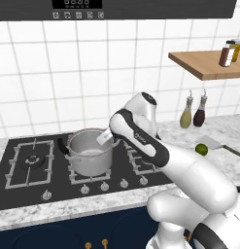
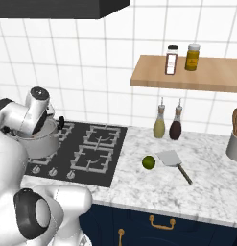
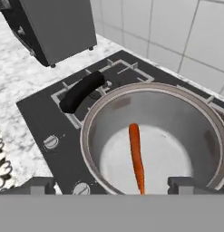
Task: Put the lime and carrot in the pot. Retrieve the spatula and lightly stir the vegetables in the pot.
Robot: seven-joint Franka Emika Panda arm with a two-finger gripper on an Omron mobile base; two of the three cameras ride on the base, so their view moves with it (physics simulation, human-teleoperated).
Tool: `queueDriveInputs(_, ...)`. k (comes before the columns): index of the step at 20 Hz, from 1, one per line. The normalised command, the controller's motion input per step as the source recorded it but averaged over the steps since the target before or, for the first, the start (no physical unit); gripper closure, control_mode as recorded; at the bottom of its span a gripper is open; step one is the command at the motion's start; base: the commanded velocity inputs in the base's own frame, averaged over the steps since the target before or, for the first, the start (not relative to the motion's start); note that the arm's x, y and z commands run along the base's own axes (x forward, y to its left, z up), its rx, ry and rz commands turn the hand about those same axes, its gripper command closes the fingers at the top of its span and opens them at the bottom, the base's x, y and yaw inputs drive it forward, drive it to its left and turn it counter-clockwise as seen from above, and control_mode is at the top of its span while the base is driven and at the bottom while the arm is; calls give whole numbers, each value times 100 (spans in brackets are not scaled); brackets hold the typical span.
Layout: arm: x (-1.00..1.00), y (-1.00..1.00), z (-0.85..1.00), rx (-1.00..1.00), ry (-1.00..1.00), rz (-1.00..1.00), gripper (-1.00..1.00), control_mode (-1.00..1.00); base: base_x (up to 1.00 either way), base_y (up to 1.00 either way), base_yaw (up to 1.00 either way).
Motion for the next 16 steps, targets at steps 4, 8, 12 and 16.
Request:
queueDriveInputs(4, -14, -67, 4, -23, 26, -2, -100, -100, 0, 0, 0)
queueDriveInputs(8, -1, -94, -16, -14, 9, 0, -100, -100, 0, 0, 0)
queueDriveInputs(12, -2, -87, -53, -14, 3, 0, -100, -100, 0, 0, 0)
queueDriveInputs(16, -16, -63, -62, -20, -1, -7, -100, -100, 0, 0, 0)
